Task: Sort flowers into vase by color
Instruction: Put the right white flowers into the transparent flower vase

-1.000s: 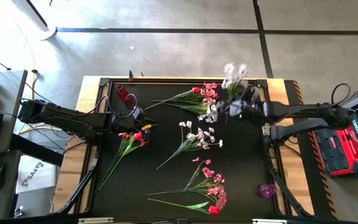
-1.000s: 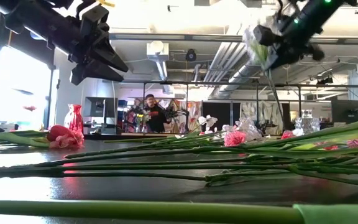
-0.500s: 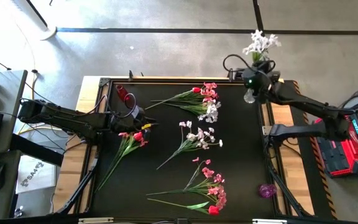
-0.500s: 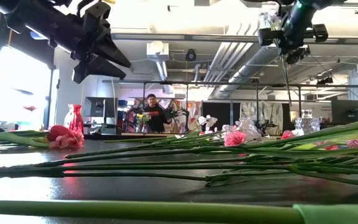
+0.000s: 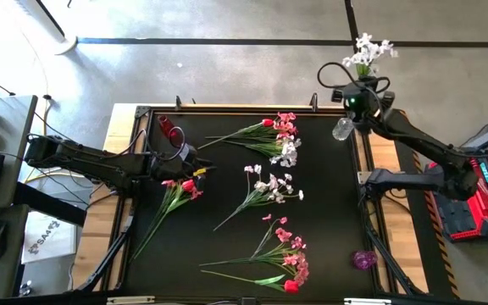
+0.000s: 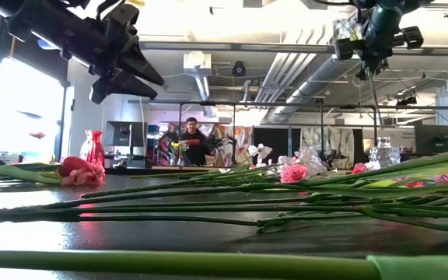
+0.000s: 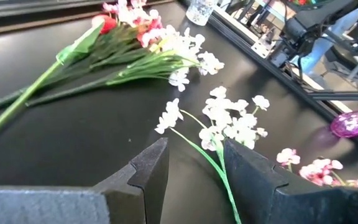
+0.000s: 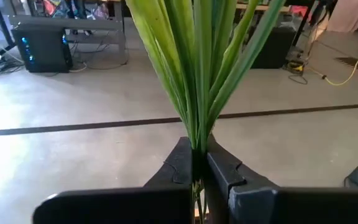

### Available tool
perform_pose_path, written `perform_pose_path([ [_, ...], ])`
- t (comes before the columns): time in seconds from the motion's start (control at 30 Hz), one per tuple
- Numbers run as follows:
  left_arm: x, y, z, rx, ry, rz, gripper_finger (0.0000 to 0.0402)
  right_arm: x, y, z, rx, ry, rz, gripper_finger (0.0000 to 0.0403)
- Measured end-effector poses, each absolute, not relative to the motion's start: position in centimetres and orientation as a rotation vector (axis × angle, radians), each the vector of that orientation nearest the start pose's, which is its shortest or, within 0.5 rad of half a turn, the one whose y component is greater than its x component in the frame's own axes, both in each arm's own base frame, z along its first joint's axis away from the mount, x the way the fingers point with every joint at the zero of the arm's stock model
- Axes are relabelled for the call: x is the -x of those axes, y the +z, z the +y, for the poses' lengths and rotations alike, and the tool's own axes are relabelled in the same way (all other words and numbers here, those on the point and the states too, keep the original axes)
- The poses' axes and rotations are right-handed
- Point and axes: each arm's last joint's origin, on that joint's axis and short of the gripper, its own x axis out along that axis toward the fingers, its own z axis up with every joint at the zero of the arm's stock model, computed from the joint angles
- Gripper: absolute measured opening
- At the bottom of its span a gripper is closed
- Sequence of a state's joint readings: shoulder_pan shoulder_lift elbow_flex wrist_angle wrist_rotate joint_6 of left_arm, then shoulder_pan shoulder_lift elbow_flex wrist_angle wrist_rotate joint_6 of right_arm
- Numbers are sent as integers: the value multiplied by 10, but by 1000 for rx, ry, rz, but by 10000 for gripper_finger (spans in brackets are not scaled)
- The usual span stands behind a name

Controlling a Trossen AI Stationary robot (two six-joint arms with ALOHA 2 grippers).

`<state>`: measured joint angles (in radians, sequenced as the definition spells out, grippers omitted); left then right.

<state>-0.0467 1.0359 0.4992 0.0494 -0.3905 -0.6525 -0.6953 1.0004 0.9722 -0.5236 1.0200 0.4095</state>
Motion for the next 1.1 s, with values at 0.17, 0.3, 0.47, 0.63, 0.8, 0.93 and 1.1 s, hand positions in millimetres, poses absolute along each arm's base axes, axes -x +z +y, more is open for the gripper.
perform_pose_path([
  [0.17, -210, 213, 2, 516, 489, 346, 142, -133, 336, -144, -169, -1776, 284, 0],
  [0.3, -211, 213, 1, 570, 479, 342, 142, -135, 334, -145, -200, -1650, 333, 0],
  [0.47, -211, 213, 1, 610, 476, 339, 142, -138, 334, -144, -175, -1594, 371, 0],
  [0.63, -211, 213, 1, 599, 481, 337, 142, -135, 336, -149, -189, -1599, 345, 0],
  [0.8, -210, 213, 2, 569, 517, 325, 142, -131, 335, -158, -205, -1581, 349, 0],
  [0.93, -210, 213, 3, 556, 559, 308, 142, -130, 337, -159, -194, -1590, 336, 0],
  [1.1, -209, 213, 5, 543, 593, 297, 142, -130, 336, -160, -185, -1607, 346, 0],
])
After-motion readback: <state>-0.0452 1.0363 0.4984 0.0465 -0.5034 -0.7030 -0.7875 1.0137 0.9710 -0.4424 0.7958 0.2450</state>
